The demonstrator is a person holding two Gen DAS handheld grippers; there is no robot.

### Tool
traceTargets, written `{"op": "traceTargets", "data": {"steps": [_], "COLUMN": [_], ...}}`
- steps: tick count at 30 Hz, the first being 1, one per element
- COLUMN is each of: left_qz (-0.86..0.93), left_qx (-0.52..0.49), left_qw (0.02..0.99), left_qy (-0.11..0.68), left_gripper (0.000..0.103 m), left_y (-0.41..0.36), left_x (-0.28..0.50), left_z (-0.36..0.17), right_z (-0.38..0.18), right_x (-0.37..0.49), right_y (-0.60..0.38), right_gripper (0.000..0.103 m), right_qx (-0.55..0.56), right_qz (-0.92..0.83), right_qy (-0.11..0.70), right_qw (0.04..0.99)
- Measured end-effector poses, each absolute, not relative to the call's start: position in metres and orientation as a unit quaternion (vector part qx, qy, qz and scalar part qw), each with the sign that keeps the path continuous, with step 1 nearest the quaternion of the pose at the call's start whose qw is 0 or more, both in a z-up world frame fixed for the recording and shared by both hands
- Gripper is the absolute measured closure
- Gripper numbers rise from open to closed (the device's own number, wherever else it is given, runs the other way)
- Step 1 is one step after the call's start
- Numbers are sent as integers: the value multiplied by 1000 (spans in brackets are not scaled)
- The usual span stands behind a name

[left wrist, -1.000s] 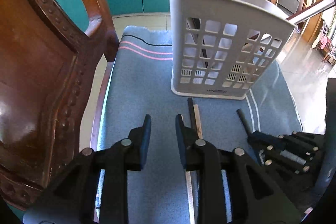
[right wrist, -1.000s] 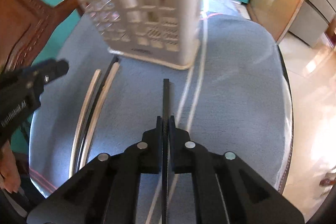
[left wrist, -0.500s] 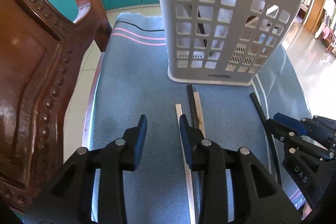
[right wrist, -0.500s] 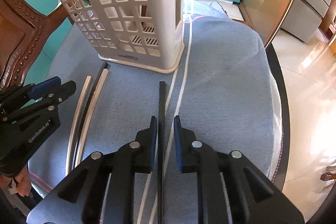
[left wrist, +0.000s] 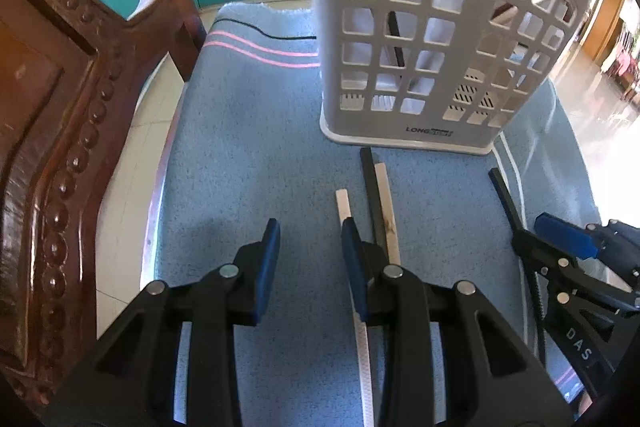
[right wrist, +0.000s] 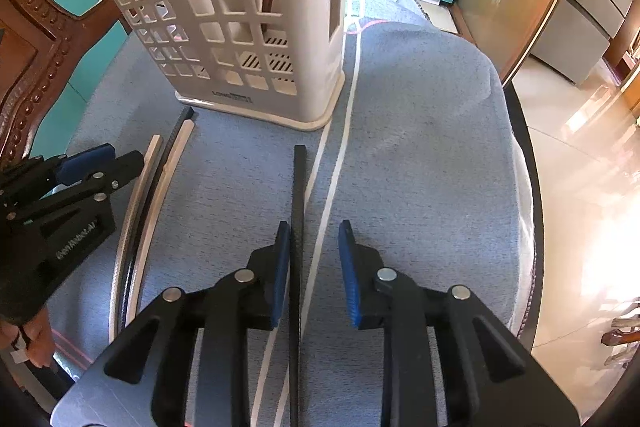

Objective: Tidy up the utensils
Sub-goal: 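Grasp a black chopstick with the right tool while the left tool grasps a light wooden chopstick, then carry both chopsticks into the white utensil holder and open both tools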

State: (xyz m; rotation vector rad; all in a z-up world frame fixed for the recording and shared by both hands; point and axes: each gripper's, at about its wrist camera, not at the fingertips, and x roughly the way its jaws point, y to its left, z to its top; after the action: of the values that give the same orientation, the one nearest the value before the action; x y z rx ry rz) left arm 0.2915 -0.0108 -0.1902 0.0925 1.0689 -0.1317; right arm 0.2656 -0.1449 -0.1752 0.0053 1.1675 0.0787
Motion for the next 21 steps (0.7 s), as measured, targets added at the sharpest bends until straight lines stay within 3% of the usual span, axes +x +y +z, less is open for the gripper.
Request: {"op": "traceTargets", "data": {"steps": [5,16,18,19,21], "left_qz": [-79,-80,-84,-84,-86], "left_qx": [-7,43,45,47,56], "left_qw": [848,850,851,852,854], "left_qy": [525,518,516,515,510], "left_gripper": [70,70,77,83,90], "left_y": [8,-10,-11,-14,-18], "left_x": [302,300,300,298,297], "left_z": [-197,-209,-209,-208,-209], "right_z": [-177,-180,-181,-181,-181], "right_x": [270,270,269,268,266], "right_y": [-147,-133,-130,-130,-127], "right_gripper": [77,76,77,78,96], "right_qx": [1,-19,-21,-20,-16], "right_qz": [36,33,35,36,47], "right_qy": [552,541,537,536,535], "right_qw": [833,840,843,843,843]}}
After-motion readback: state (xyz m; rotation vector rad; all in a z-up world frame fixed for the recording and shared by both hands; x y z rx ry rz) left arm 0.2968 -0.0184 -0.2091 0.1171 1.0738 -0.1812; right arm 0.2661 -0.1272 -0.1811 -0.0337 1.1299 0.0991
